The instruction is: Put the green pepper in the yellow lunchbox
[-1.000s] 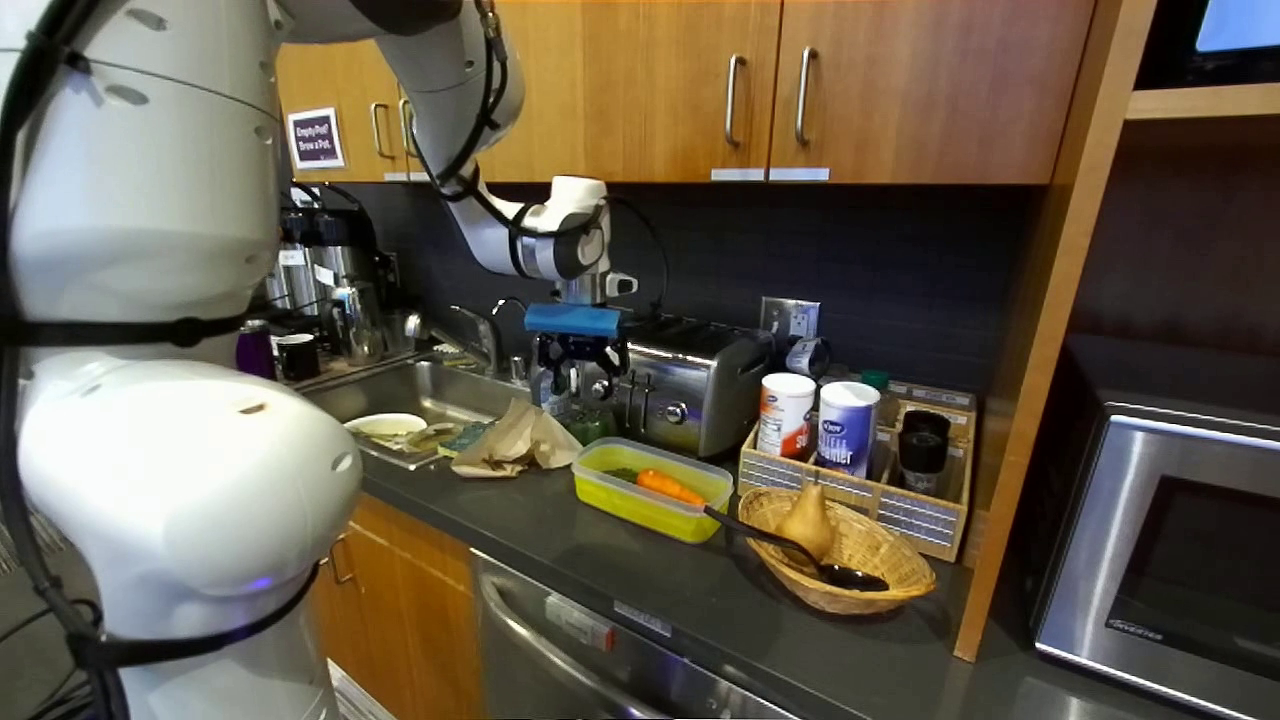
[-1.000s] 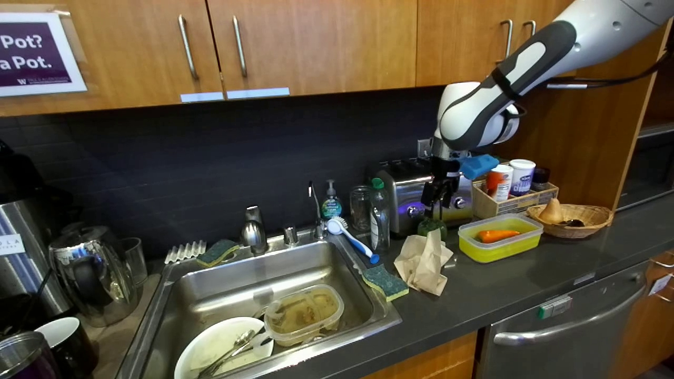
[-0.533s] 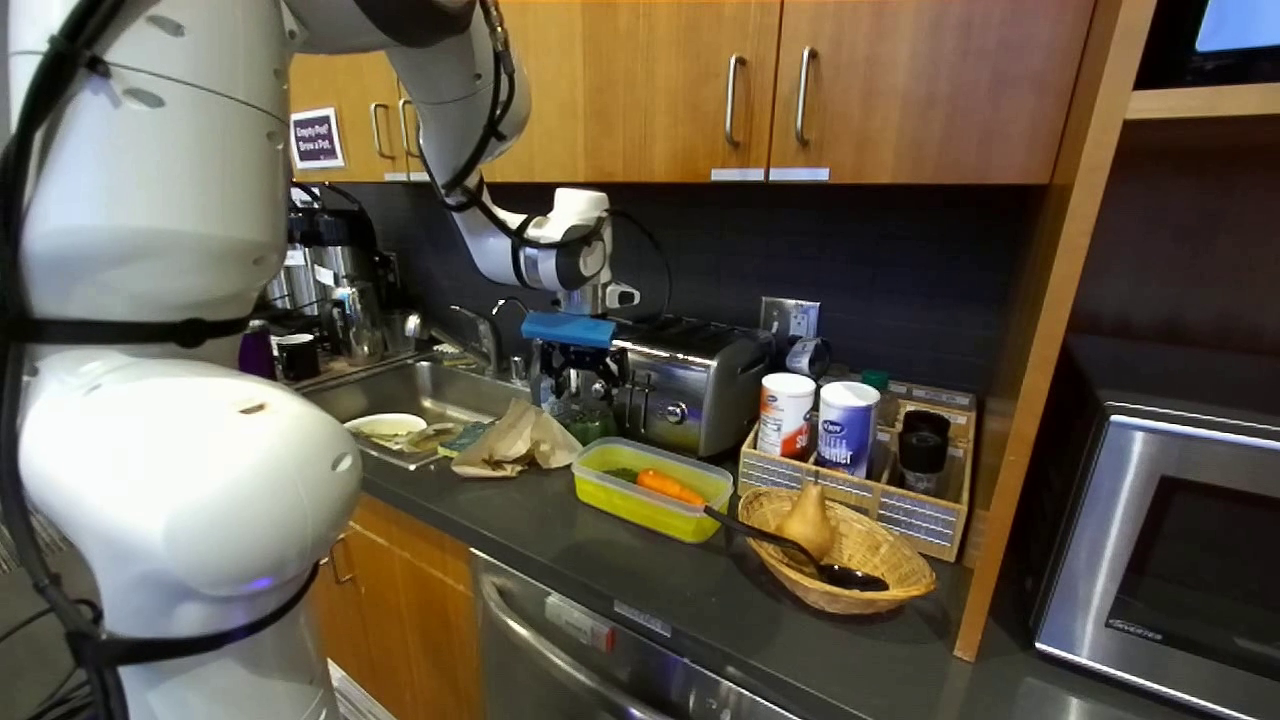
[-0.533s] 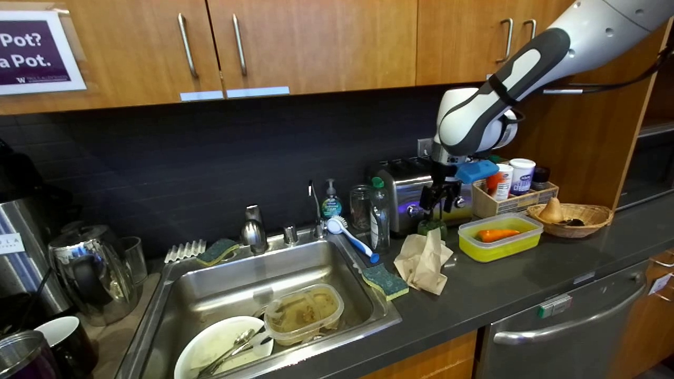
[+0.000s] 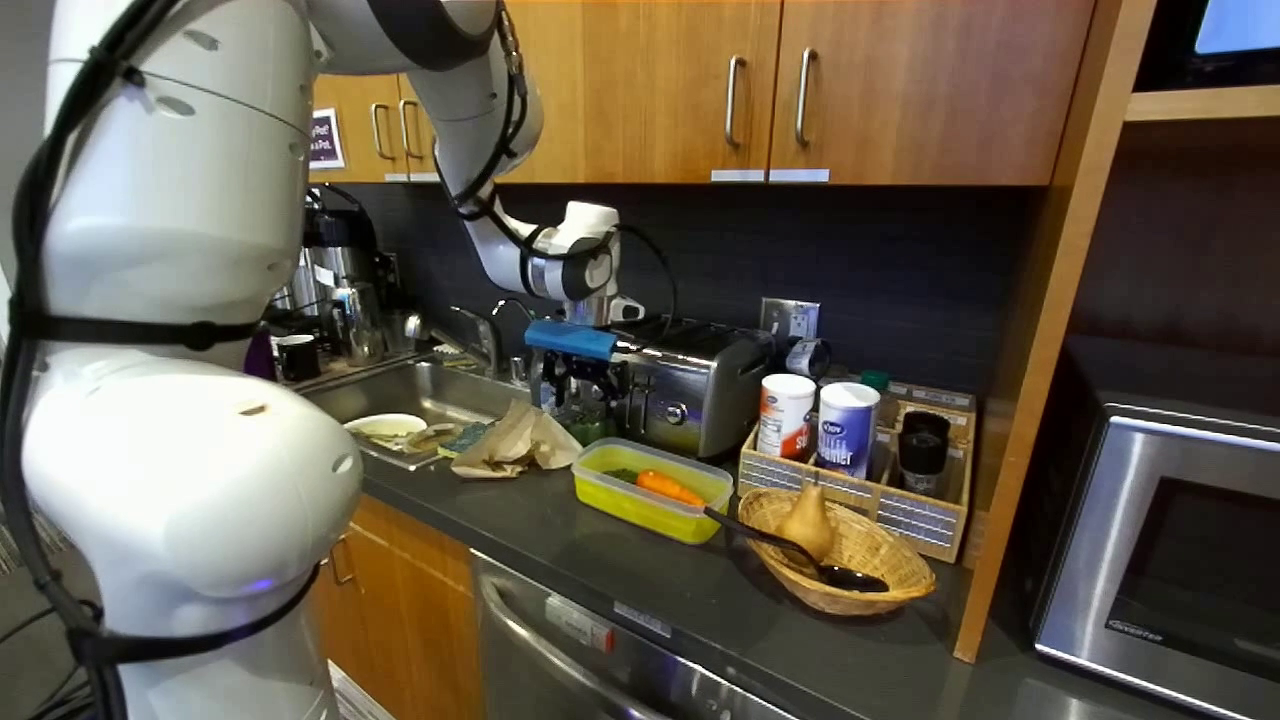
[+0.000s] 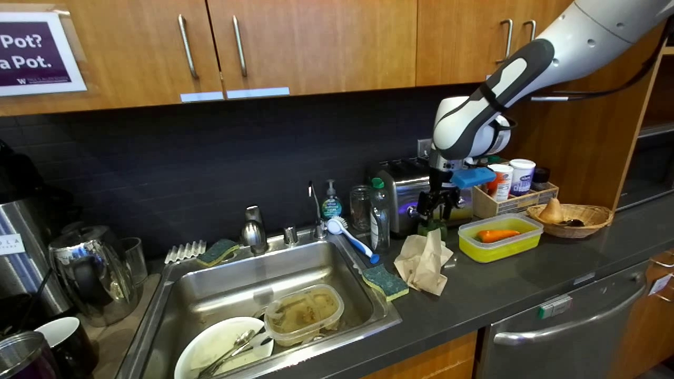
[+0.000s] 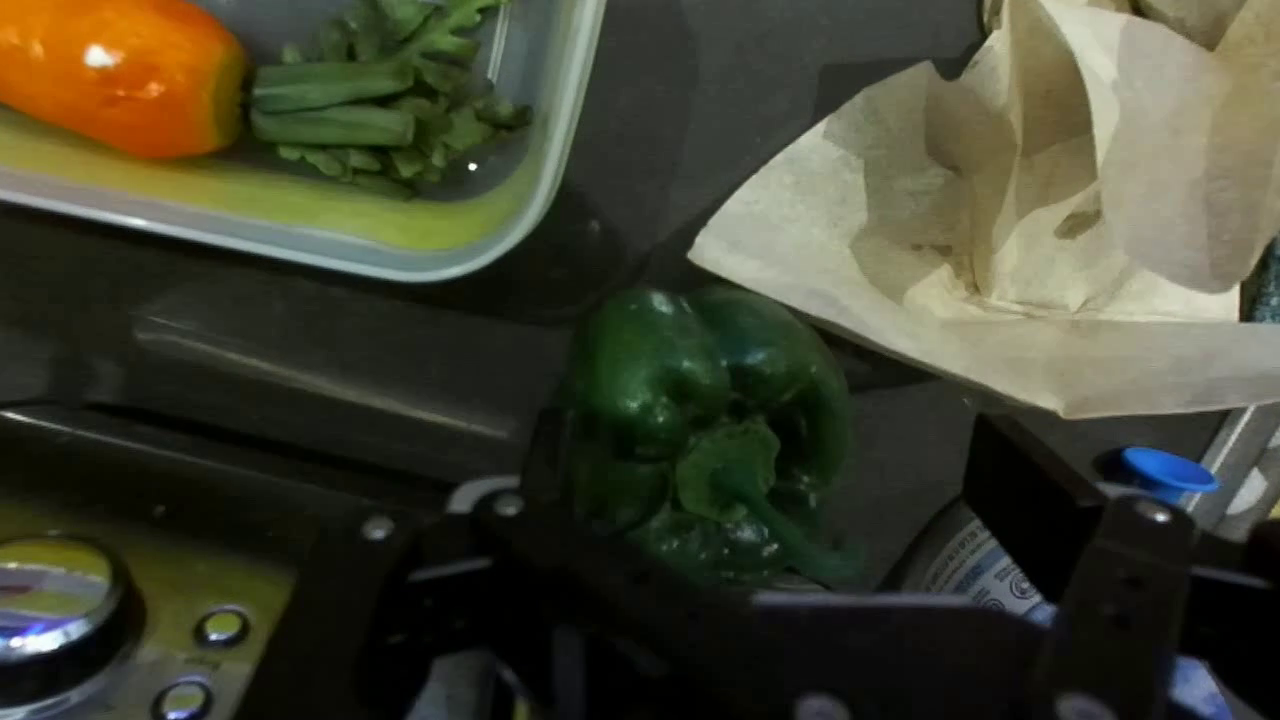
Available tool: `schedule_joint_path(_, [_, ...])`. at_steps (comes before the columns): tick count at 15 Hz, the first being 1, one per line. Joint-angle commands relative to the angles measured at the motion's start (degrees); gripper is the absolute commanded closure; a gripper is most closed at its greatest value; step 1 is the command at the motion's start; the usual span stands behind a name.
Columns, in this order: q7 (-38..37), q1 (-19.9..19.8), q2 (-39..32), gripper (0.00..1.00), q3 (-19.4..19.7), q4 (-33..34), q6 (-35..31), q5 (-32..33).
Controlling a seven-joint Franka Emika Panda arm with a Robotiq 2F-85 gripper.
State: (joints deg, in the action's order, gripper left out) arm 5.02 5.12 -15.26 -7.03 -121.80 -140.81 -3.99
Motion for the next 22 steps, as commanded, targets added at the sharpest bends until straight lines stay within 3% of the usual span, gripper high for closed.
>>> schedule_joint_path(1, [0.58,-0.13,-0.93,0.0,-0.39,2.11,2.03,-0.91])
schedule_joint_path(22, [1.08,-0.21,-3.75,0.0,-0.34,2.59,1.15,-0.43])
